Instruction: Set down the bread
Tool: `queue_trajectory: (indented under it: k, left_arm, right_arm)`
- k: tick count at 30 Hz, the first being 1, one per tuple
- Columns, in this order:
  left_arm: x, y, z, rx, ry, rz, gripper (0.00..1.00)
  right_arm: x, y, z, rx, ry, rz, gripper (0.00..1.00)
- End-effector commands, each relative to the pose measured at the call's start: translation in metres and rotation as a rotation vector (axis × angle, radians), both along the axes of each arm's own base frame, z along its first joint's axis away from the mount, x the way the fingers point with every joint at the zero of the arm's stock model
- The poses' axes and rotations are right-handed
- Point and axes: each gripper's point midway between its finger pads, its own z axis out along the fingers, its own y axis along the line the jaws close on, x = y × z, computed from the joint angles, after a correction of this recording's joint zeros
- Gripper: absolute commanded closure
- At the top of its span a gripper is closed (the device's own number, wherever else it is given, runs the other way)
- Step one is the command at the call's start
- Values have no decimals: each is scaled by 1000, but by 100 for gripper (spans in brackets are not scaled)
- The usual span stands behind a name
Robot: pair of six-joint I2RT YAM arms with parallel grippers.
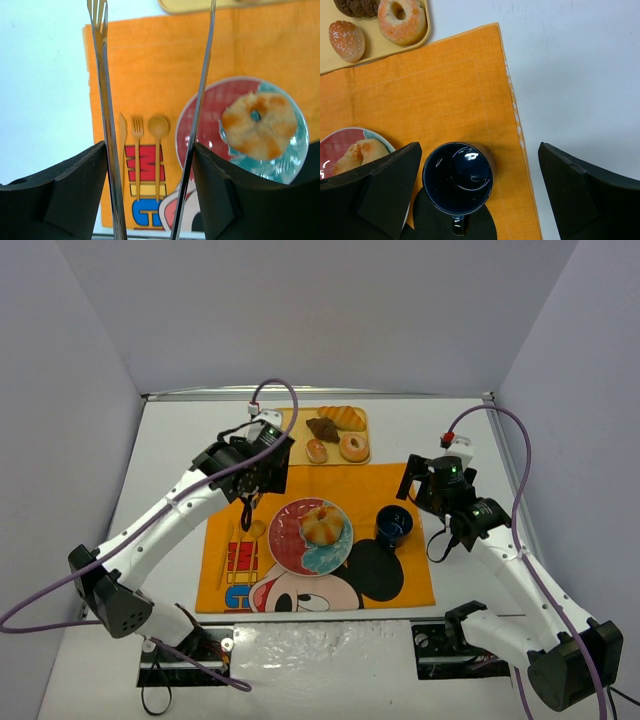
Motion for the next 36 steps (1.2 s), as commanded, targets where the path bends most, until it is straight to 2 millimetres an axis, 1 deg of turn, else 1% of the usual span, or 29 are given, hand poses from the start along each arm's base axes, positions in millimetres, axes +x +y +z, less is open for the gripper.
queue_trajectory:
  k: [1,2,6,7,9,10,12,13,15,16,18,21,24,28,32,35,36]
  left_arm:
    - [51,12,32,-50,-89,23,39]
    - [61,16,30,-52,-85,36,39]
    - [100,42,21,-77,-73,107,39]
    - [109,51,20,-90,-76,128,39]
    - [128,70,10,-107,-64,178,39]
    - [135,72,5,-112,-56,186,39]
    - [150,89,-3,-119,-51,228,39]
    - [156,94,-9,-120,-43,238,39]
    - [166,104,-10,-126,-49,263,39]
    - [173,109,-15,-130,-42,279,39]
    - [187,121,-17,-153,-50,307,39]
    - [203,134,-19,-167,-55,336,39]
    - [217,152,-23,-174,-60,377,39]
    - [227,169,-31,-190,-56,422,39]
    - [233,181,-48,-198,-40,460,39]
    - [234,191,-63,-190,-25,486,39]
    - [235,191,-69,-192,-18,489,39]
  right_arm:
    - [17,4,18,25,-65,-10,0]
    - [18,5,18,24,-64,-8,0]
    - [23,7,20,22,-65,1,0]
    - [24,7,20,19,-64,2,0]
    - [25,7,21,18,-62,7,0]
    - [25,7,22,18,-64,8,0]
    - [26,7,22,14,-64,7,0]
    - [26,6,22,16,-64,4,0]
    - [27,6,22,21,-61,4,0]
    - [27,7,21,25,-59,5,0]
    - [27,8,20,30,-55,10,0]
    - [26,9,19,31,-51,17,0]
    - [26,9,19,27,-52,19,0]
    - [27,10,15,25,-39,24,0]
    - [27,12,7,19,-18,33,0]
    - [27,14,6,27,-16,38,0]
    - [28,15,5,30,-14,41,0]
